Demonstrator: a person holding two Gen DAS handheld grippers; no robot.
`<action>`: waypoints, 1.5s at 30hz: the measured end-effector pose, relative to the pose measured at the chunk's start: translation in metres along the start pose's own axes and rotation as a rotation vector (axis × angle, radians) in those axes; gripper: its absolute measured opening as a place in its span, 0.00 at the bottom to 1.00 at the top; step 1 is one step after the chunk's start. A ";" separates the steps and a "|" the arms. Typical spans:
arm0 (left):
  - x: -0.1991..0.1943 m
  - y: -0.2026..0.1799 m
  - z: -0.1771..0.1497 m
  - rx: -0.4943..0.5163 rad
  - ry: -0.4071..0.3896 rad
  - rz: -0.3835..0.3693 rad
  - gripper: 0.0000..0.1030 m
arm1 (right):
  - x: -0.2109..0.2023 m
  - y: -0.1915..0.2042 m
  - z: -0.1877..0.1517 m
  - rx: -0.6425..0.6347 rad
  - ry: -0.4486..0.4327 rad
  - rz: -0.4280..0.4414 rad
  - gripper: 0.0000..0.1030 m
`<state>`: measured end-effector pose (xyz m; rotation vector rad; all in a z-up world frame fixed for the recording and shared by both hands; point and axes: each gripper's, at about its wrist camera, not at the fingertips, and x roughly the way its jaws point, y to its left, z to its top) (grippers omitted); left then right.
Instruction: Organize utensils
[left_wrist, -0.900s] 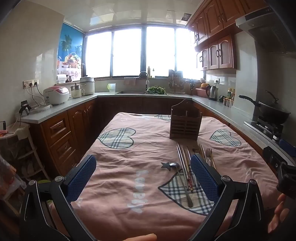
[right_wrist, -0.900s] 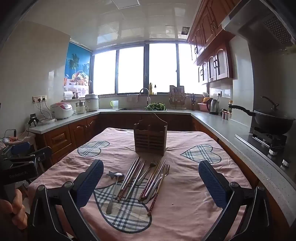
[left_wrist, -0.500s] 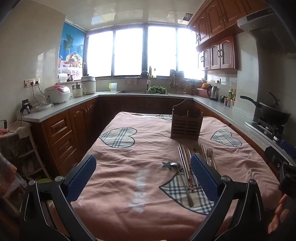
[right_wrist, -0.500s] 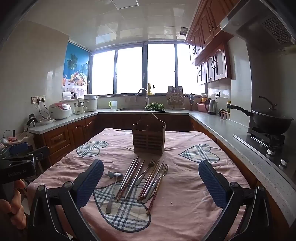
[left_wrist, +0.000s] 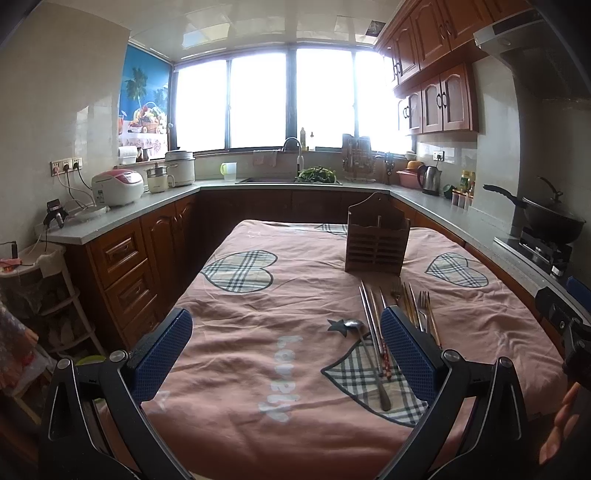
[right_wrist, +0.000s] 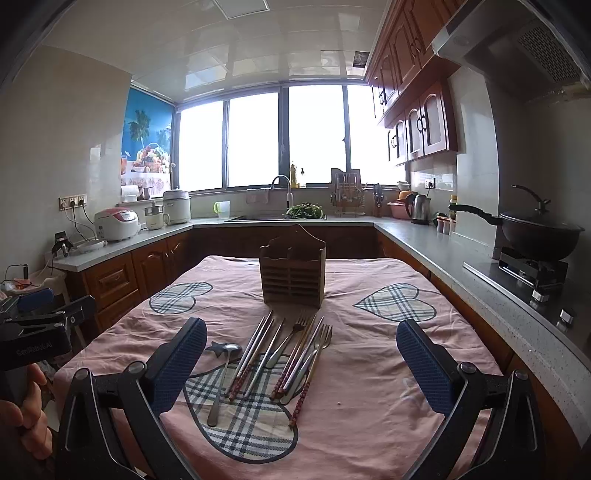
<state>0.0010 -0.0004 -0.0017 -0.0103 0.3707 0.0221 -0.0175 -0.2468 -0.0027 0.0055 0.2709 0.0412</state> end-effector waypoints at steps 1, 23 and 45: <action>0.000 0.000 0.000 0.001 0.001 -0.002 1.00 | 0.001 0.000 -0.001 0.001 0.001 0.000 1.00; 0.003 -0.001 0.000 0.002 0.008 -0.001 1.00 | 0.004 0.001 -0.003 0.003 0.007 0.003 1.00; 0.014 -0.001 -0.001 0.002 0.031 -0.007 1.00 | 0.009 0.001 -0.004 0.008 0.023 0.009 1.00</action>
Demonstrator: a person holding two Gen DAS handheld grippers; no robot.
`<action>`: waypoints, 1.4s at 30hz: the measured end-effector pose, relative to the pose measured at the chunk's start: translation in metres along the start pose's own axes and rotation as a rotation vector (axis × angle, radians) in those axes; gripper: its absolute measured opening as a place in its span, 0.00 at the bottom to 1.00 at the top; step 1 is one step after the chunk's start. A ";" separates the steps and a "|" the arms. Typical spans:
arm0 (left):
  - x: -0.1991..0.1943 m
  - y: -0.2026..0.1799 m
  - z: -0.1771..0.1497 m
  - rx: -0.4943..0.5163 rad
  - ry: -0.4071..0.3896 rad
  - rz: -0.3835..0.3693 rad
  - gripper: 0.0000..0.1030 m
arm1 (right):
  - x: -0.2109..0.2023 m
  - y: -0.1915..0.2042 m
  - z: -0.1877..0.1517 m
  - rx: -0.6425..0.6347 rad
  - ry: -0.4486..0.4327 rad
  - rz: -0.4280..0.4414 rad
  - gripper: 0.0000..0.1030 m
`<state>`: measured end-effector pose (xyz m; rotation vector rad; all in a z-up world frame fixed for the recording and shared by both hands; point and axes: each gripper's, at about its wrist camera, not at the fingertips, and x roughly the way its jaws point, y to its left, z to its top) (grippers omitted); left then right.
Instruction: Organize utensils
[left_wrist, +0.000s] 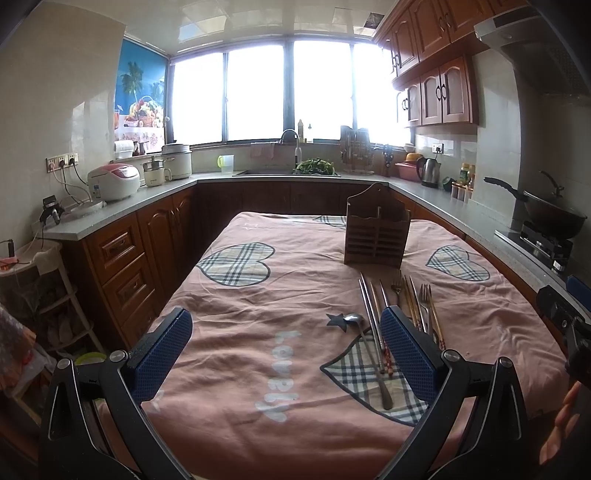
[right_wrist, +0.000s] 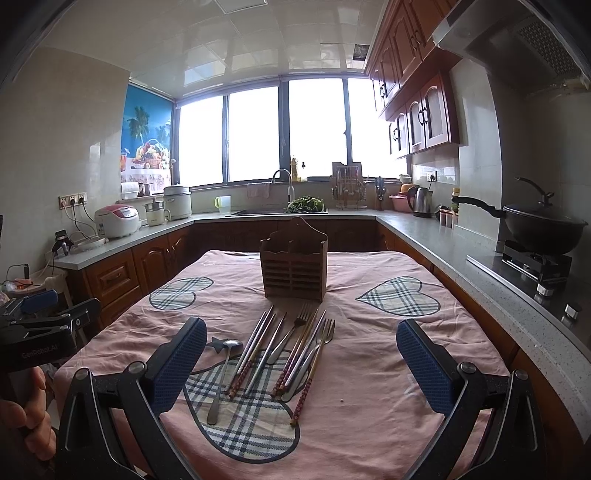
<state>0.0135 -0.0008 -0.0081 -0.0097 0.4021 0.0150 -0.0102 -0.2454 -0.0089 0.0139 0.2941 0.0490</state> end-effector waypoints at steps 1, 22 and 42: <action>0.001 0.000 0.000 0.000 0.003 -0.002 1.00 | 0.001 -0.001 0.000 0.001 0.002 0.001 1.00; 0.089 -0.004 -0.003 -0.067 0.269 -0.169 1.00 | 0.055 -0.025 0.001 0.073 0.148 0.042 1.00; 0.214 -0.058 -0.019 -0.046 0.571 -0.326 0.60 | 0.188 -0.053 -0.020 0.192 0.465 0.115 0.48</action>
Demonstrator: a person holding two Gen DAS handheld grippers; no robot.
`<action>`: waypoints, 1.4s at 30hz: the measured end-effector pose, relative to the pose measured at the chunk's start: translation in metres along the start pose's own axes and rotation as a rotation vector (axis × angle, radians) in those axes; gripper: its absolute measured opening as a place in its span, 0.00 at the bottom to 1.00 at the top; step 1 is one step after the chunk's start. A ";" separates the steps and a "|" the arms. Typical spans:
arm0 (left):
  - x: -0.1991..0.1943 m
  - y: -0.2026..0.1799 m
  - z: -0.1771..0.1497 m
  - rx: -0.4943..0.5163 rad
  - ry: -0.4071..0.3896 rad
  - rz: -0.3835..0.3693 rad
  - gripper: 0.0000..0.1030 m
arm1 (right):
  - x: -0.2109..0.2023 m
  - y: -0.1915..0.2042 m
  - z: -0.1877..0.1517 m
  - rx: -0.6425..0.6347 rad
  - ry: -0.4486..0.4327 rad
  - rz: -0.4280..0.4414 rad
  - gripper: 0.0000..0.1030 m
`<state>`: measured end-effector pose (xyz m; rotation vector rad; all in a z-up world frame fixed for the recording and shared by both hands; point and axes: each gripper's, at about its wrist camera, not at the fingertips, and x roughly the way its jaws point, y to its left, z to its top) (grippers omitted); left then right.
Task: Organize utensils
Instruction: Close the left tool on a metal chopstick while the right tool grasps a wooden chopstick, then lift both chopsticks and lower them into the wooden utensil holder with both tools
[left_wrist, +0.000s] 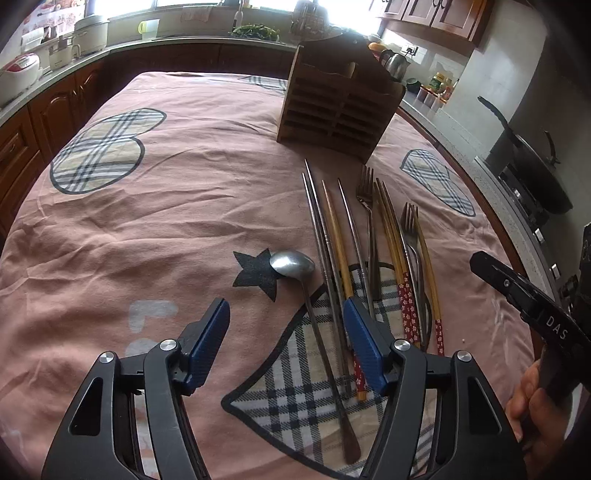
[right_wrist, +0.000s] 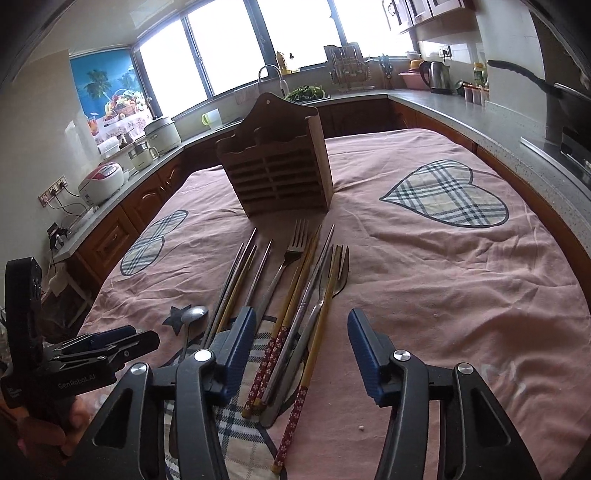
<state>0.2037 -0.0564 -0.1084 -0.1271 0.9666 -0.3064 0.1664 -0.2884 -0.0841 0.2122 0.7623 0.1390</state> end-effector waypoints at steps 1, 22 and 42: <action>0.005 -0.001 0.002 0.003 0.013 -0.003 0.56 | 0.006 -0.001 0.002 0.003 0.013 0.000 0.47; 0.047 -0.014 0.015 0.044 0.106 -0.010 0.06 | 0.099 -0.028 0.033 0.052 0.185 -0.023 0.12; -0.032 0.001 0.040 0.039 -0.086 -0.104 0.02 | 0.033 -0.017 0.059 0.061 0.051 0.067 0.06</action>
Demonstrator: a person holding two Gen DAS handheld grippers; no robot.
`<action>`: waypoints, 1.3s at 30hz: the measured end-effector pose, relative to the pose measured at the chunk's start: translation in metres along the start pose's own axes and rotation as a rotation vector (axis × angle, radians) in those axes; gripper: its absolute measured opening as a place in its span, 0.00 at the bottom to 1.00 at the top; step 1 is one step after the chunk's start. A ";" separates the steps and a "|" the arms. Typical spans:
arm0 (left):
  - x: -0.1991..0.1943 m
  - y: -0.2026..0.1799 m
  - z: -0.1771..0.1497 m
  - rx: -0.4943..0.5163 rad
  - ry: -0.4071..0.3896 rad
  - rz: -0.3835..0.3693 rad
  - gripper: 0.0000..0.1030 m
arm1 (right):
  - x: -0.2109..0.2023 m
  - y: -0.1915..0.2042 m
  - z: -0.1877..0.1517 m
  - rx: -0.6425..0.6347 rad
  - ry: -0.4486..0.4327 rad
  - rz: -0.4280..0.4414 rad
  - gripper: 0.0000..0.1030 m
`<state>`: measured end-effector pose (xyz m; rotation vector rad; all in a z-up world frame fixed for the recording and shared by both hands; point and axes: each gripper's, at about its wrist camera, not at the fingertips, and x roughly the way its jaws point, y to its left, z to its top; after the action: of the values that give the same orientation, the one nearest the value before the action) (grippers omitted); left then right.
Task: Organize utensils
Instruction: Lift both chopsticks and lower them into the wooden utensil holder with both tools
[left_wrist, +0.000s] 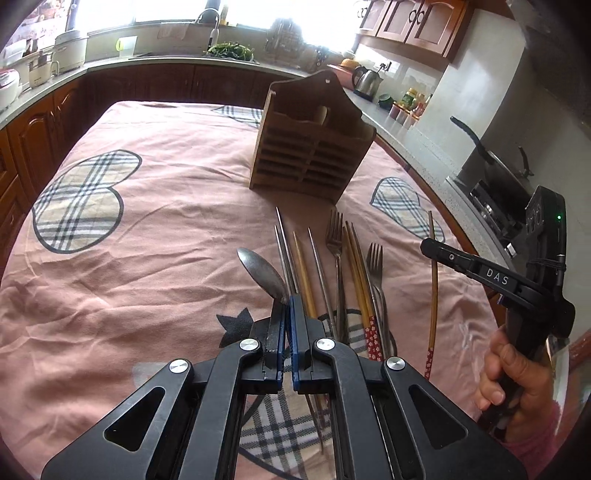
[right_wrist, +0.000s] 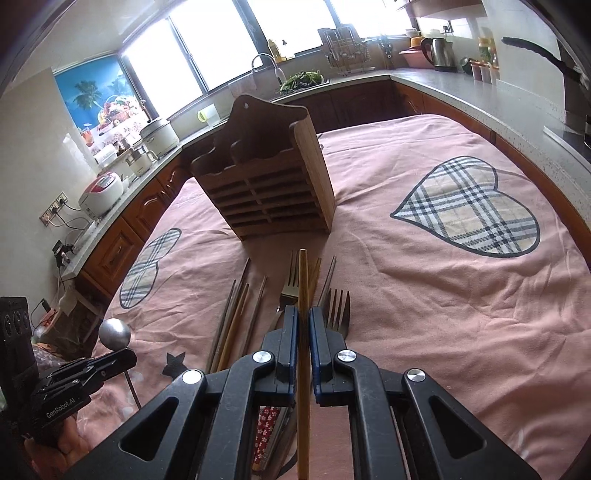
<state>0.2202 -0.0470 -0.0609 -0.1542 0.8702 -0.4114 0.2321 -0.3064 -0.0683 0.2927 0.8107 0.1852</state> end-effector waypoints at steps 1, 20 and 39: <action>-0.005 0.001 0.002 -0.001 -0.013 -0.003 0.02 | -0.004 0.003 0.002 -0.006 -0.010 0.001 0.06; -0.046 0.006 0.038 0.006 -0.159 -0.011 0.02 | -0.047 0.031 0.038 -0.050 -0.154 0.050 0.06; -0.053 0.015 0.119 0.007 -0.345 0.026 0.01 | -0.060 0.037 0.109 -0.050 -0.322 0.040 0.06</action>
<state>0.2859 -0.0161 0.0483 -0.2005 0.5310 -0.3501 0.2698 -0.3084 0.0559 0.2826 0.4806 0.1895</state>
